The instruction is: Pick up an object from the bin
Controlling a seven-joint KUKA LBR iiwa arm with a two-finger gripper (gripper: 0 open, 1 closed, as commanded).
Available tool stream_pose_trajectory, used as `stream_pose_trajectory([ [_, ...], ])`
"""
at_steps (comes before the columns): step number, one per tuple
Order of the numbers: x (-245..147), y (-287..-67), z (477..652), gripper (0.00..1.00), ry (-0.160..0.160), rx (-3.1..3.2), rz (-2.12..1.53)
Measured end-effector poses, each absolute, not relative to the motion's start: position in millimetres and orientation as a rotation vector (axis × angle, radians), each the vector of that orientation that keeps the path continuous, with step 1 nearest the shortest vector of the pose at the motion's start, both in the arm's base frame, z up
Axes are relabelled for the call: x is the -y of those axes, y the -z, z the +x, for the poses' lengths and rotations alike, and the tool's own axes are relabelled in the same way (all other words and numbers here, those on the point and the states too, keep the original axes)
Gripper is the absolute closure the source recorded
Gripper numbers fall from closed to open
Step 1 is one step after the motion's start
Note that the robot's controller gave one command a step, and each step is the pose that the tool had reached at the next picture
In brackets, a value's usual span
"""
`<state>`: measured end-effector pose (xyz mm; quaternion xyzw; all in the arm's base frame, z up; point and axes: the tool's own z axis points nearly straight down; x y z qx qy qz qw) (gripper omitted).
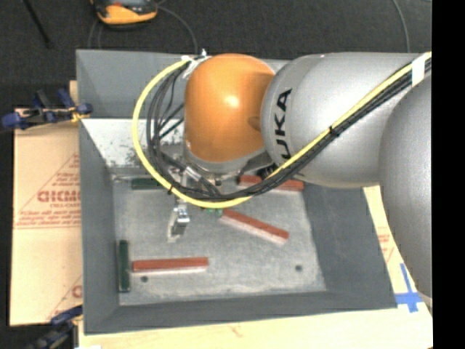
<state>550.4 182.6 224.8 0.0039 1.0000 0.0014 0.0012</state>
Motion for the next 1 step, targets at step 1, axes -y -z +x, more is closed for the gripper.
stream_pose_trajectory([
  [1,-182.5,-224.8,550.4,0.00,-0.004,-3.139,0.013],
])
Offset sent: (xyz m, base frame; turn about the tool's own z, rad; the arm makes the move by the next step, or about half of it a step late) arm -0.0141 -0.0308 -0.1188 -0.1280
